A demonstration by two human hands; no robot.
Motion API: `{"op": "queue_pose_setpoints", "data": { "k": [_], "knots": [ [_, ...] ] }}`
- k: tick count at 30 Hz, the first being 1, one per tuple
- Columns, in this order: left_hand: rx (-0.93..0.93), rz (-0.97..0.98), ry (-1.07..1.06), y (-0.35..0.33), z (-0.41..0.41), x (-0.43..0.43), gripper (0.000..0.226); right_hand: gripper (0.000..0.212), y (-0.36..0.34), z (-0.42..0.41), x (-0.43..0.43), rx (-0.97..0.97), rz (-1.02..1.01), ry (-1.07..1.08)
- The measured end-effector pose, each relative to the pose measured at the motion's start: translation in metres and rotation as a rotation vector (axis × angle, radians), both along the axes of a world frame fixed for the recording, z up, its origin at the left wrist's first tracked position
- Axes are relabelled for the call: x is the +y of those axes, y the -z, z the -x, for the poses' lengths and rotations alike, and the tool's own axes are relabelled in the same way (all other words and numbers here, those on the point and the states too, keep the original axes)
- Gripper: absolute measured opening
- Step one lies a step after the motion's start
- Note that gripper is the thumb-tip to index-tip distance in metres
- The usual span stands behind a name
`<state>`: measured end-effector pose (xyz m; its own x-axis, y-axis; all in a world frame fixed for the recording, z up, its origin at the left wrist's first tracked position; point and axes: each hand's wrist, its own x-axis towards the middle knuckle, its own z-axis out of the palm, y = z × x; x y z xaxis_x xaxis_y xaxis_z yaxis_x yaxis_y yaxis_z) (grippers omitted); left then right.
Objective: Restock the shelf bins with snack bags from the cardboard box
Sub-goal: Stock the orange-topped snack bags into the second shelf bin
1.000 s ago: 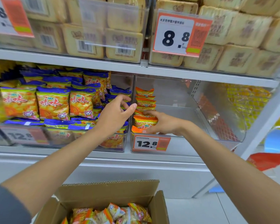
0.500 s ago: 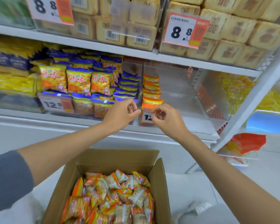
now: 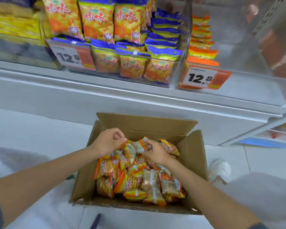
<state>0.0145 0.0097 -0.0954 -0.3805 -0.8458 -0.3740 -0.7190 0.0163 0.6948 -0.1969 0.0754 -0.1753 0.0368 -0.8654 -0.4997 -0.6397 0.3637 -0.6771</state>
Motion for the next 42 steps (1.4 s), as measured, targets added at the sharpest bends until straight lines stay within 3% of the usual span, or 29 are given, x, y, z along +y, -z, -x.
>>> {"op": "queue_pose_setpoints", "data": {
  "k": [6, 8, 10, 12, 15, 19, 21, 26, 32, 37, 42],
  "knots": [
    [-0.015, -0.049, -0.065, 0.009, -0.020, 0.008, 0.010, 0.077, 0.054, -0.051, -0.007, 0.088, 0.062, -0.100],
    [-0.019, -0.068, -0.068, 0.008, -0.020, 0.012, 0.009, 0.070, 0.062, -0.059, -0.008, 0.149, 0.099, -0.086],
    [-0.017, -0.094, -0.067, 0.007, -0.020, 0.013, 0.011, 0.049, 0.065, -0.058, -0.011, 0.147, 0.131, -0.030],
    [-0.009, -0.111, -0.091, 0.006, -0.021, 0.013, 0.014, 0.034, 0.055, -0.051, -0.015, 0.002, 0.075, 0.083],
    [0.002, -0.129, -0.174, 0.003, -0.019, 0.010, 0.022, 0.027, 0.014, -0.032, -0.026, -0.475, -0.127, 0.346],
    [0.101, -0.310, -0.265, -0.008, -0.006, 0.008, 0.051, 0.034, -0.039, -0.012, -0.026, -0.836, -0.258, 0.299],
    [0.247, -0.444, -0.243, -0.015, 0.002, 0.011, 0.048, 0.049, -0.056, -0.013, -0.021, -0.915, -0.265, 0.243],
    [0.382, -0.480, -0.170, -0.025, 0.003, 0.018, 0.037, 0.057, -0.072, -0.018, -0.010, -0.741, -0.162, 0.260],
    [0.306, -0.375, -0.195, -0.010, -0.008, 0.020, 0.047, 0.052, -0.054, -0.007, -0.017, -0.734, -0.133, 0.253],
    [0.213, -0.262, -0.247, 0.008, -0.018, 0.020, 0.047, 0.046, 0.004, 0.005, -0.022, -0.123, -0.003, 0.101],
    [0.154, -0.301, -0.261, 0.018, -0.019, 0.021, 0.047, 0.076, 0.045, -0.011, -0.020, -0.036, 0.021, 0.087]
  ]
}}
